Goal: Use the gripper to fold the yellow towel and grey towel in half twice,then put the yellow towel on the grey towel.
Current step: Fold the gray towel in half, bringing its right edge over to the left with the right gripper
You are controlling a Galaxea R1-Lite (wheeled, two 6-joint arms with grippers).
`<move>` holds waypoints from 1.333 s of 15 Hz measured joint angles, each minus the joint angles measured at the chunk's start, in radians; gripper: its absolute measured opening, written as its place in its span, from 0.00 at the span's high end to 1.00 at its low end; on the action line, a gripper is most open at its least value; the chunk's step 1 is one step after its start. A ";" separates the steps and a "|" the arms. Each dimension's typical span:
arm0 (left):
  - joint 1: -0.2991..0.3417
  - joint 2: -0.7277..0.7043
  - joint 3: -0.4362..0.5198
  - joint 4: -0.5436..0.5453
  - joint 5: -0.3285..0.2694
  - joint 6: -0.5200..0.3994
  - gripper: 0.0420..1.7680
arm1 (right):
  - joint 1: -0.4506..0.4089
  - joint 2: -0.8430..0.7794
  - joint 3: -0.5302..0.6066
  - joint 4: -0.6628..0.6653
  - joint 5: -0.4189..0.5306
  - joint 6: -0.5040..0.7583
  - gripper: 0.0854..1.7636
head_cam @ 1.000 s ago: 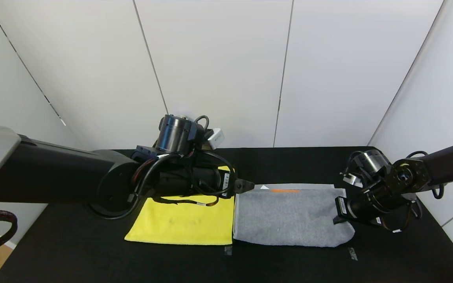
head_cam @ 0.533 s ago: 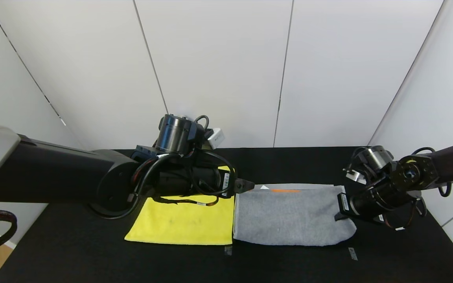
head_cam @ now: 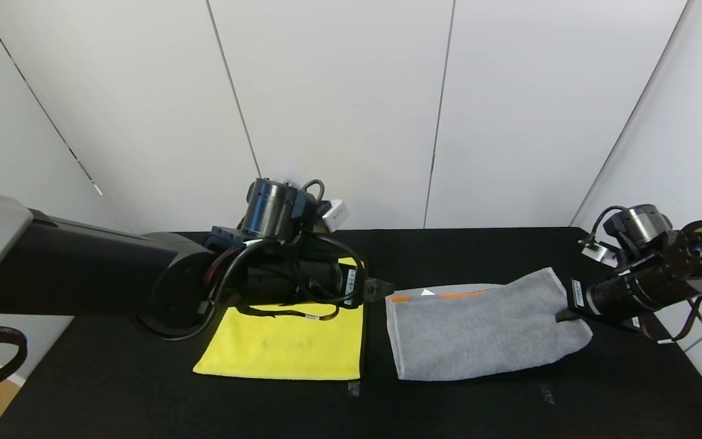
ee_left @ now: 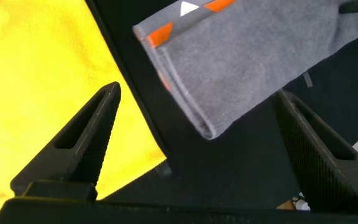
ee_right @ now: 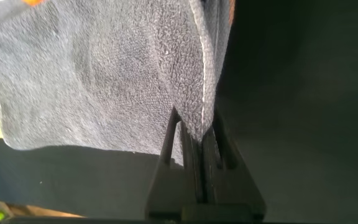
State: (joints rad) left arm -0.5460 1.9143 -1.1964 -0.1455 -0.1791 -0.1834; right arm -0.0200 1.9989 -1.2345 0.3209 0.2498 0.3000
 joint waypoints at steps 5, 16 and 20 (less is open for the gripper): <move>-0.002 0.000 0.002 -0.001 0.000 0.001 0.03 | -0.080 -0.048 -0.004 0.026 0.002 -0.028 0.97; -0.001 -0.011 0.003 -0.001 0.000 0.000 0.03 | 0.209 -0.091 -0.085 0.041 0.039 0.102 0.97; -0.001 -0.012 0.002 -0.001 0.002 0.000 0.03 | 0.293 -0.037 -0.153 0.041 0.036 0.149 0.97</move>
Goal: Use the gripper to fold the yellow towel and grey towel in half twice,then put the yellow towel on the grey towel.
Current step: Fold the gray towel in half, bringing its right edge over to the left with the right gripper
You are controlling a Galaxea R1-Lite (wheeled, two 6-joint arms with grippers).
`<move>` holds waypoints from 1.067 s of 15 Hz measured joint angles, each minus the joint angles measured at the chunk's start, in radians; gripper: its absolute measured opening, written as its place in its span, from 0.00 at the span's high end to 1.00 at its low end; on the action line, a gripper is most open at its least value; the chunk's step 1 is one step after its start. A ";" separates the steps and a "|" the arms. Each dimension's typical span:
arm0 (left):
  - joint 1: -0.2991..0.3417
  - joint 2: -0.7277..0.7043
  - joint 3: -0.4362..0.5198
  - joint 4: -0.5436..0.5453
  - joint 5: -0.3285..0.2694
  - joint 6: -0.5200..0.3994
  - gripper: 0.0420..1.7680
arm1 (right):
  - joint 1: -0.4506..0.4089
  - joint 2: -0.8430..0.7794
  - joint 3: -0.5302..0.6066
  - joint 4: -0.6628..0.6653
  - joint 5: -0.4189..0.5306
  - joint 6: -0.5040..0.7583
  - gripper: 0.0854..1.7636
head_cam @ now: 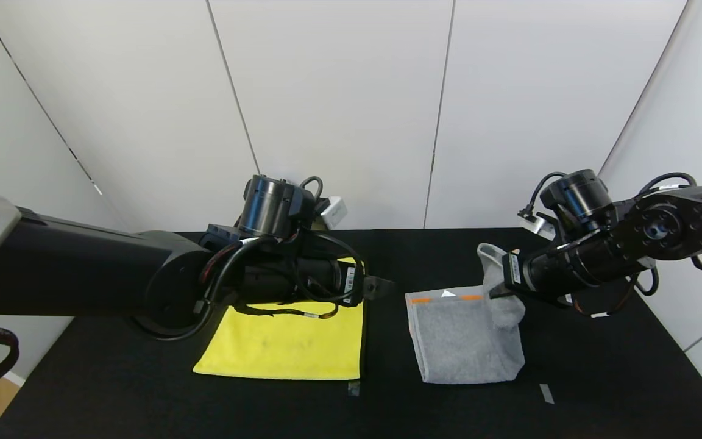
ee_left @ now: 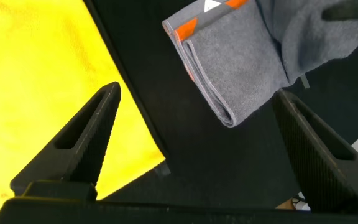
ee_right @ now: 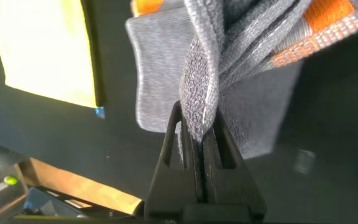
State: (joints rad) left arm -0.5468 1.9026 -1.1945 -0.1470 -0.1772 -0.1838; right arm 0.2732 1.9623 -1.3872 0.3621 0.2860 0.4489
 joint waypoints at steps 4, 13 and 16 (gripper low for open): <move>0.000 -0.001 -0.001 0.000 0.000 0.000 0.03 | 0.067 0.063 -0.020 0.000 -0.004 0.007 0.97; -0.001 -0.007 0.001 0.000 0.001 0.000 0.03 | 0.165 0.180 -0.027 -0.019 -0.007 0.018 0.97; -0.001 -0.008 0.002 0.001 0.001 0.000 0.03 | 0.174 0.208 -0.052 -0.022 -0.007 0.036 0.97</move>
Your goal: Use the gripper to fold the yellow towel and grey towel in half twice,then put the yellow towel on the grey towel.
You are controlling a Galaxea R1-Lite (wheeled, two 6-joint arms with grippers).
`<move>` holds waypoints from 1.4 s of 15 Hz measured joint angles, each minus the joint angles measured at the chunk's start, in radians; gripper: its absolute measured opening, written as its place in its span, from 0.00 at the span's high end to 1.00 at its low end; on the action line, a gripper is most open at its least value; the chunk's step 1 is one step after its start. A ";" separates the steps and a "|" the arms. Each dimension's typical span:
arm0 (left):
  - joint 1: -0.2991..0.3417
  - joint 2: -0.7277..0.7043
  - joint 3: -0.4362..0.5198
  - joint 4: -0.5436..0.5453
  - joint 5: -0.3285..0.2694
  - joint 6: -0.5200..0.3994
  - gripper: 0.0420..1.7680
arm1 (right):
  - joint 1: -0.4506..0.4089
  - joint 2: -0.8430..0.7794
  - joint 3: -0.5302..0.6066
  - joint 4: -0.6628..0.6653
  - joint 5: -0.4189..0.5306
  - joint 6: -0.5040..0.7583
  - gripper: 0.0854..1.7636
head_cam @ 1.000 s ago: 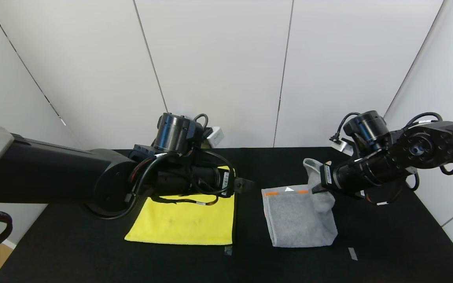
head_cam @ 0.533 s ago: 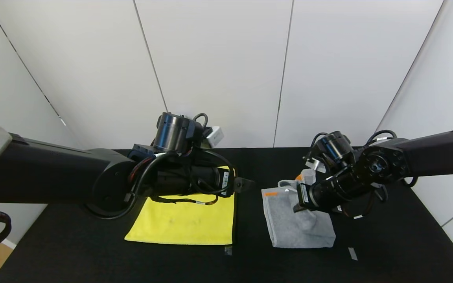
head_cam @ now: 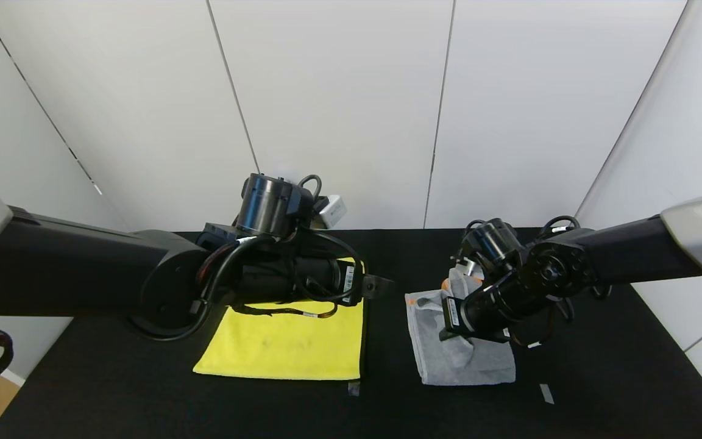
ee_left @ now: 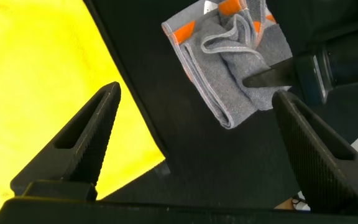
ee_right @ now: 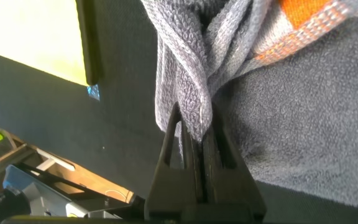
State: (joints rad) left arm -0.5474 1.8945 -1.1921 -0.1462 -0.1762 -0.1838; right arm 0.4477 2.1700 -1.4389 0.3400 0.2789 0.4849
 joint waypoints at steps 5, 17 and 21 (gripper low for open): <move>0.000 -0.006 0.001 0.001 0.000 0.000 0.03 | 0.016 0.013 -0.011 -0.001 0.001 0.004 0.65; 0.003 -0.011 -0.003 0.002 0.000 -0.003 0.03 | 0.067 -0.173 -0.001 0.023 0.004 0.055 0.16; 0.016 -0.007 -0.008 0.003 0.000 -0.003 0.03 | 0.024 -0.284 0.036 0.056 0.012 0.077 0.11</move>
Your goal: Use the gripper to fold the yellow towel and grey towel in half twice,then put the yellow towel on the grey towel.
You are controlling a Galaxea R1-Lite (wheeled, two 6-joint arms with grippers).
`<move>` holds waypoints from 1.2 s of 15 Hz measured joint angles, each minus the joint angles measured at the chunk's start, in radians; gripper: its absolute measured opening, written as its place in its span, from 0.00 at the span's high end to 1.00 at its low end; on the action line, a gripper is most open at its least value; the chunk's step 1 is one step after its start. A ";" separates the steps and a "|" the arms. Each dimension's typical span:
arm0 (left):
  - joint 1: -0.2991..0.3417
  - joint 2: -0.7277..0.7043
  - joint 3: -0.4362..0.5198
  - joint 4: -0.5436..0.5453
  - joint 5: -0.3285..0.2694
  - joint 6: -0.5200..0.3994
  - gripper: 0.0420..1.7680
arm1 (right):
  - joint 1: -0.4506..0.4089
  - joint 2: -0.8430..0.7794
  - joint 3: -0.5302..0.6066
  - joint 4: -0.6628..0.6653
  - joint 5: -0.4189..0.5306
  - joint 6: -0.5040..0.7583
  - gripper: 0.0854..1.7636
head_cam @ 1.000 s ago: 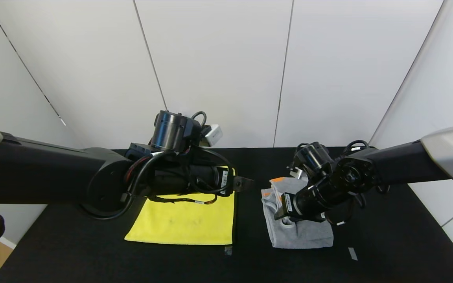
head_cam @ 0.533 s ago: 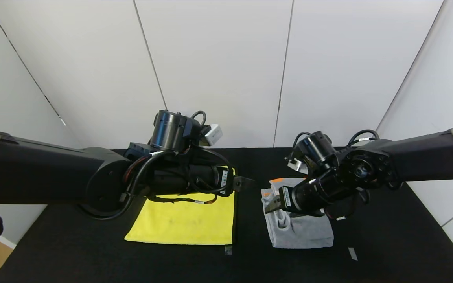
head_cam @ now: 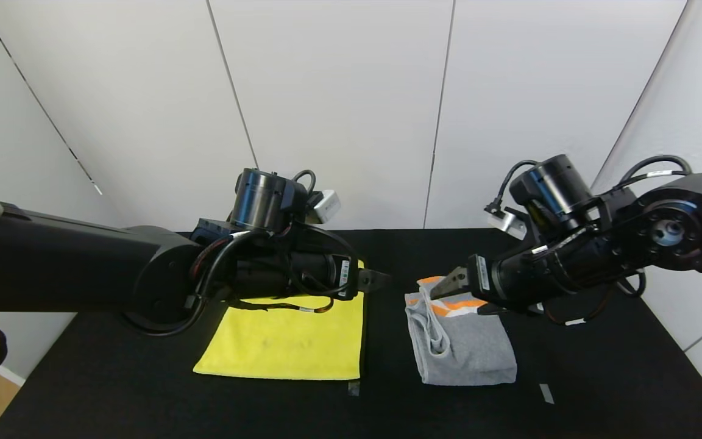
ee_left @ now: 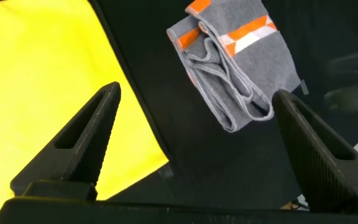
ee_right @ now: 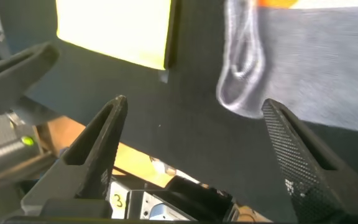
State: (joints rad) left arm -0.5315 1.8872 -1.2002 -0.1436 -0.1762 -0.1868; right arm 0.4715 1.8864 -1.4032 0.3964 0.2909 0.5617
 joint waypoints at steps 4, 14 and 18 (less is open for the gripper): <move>0.057 -0.001 -0.018 0.006 0.000 0.001 0.03 | -0.005 -0.051 0.036 -0.019 0.058 -0.005 0.08; 0.359 -0.089 0.076 0.137 -0.049 0.110 0.03 | 0.187 0.137 -0.064 -0.234 0.105 0.005 0.05; 0.506 -0.118 0.224 0.136 -0.172 0.152 0.03 | 0.223 0.224 -0.116 -0.233 0.104 0.003 0.04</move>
State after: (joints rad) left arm -0.0257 1.7694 -0.9760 -0.0081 -0.3481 -0.0349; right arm 0.6945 2.1109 -1.5187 0.1638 0.3951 0.5645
